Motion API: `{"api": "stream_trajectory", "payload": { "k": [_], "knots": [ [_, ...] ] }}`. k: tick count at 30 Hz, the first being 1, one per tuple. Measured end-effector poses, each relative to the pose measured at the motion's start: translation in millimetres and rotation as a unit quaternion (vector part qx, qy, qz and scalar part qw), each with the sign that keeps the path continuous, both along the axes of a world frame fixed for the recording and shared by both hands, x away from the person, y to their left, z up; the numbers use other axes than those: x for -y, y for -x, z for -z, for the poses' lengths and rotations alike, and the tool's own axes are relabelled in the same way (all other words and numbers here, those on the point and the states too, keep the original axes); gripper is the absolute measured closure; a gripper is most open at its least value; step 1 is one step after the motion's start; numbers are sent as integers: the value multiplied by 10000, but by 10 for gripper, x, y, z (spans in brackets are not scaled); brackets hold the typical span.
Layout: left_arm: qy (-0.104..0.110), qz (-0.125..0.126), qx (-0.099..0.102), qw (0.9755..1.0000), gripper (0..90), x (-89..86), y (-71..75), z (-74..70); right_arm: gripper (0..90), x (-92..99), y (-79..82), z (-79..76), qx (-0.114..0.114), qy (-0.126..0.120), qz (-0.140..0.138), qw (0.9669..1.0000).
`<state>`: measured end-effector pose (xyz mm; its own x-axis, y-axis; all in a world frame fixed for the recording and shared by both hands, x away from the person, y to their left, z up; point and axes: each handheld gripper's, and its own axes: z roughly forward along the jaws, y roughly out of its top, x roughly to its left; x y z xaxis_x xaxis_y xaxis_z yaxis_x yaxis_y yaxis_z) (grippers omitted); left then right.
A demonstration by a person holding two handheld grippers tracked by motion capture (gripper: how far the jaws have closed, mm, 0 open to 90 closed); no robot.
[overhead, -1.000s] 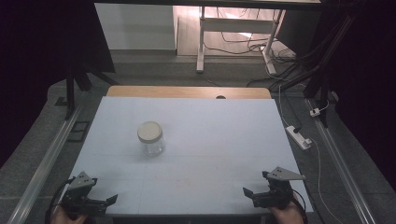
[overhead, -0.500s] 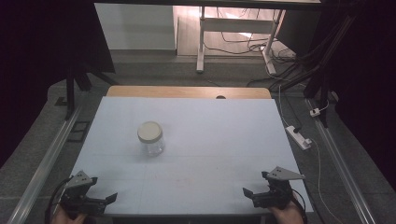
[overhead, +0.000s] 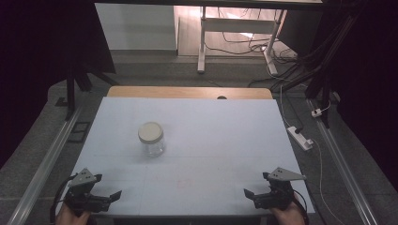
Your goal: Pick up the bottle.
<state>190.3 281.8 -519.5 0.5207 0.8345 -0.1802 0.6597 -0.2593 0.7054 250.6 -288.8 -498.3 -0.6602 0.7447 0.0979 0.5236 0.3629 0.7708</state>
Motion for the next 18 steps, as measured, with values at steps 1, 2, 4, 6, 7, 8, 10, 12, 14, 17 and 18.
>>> {"api": "stream_trajectory", "payload": {
  "k": [1,2,4,6,7,8,10,12,14,17,18],
  "knots": [
    [17,28,23,10000,0,13,-13,1,0,-1,-1,0,-2,5,-2,10000],
    [17,28,23,10000,0,13,-13,1,0,-2,-1,1,-6,8,-7,10000],
    [4,54,63,10000,0,28,-34,-7,0,-4,-3,2,-14,9,-15,10000],
    [5,111,136,9998,0,44,-63,-21,0,-6,-4,3,-16,19,-17,10000],
    [-3,146,177,9997,0,50,-80,-29,0,-7,-4,3,-11,23,-23,10000],
    [10,181,208,9996,0,55,-95,-37,0,-7,-3,2,-10,32,-31,10000],
    [36,226,272,9994,0,66,-134,-51,0,-10,-3,2,-10,36,-38,10000],
    [47,246,274,9993,0,67,-148,-51,0,-13,-4,3,-24,41,-47,10000],
    [66,296,265,9992,0,67,-177,-47,0,-14,-4,3,-21,47,-54,10000],
    [59,392,314,9987,0,74,-221,-37,0,-15,-4,3,-19,53,-58,10000],
    [44,406,360,9985,0,81,-232,-37,0,-15,-5,3,-16,60,-57,10000]
  ]
}}
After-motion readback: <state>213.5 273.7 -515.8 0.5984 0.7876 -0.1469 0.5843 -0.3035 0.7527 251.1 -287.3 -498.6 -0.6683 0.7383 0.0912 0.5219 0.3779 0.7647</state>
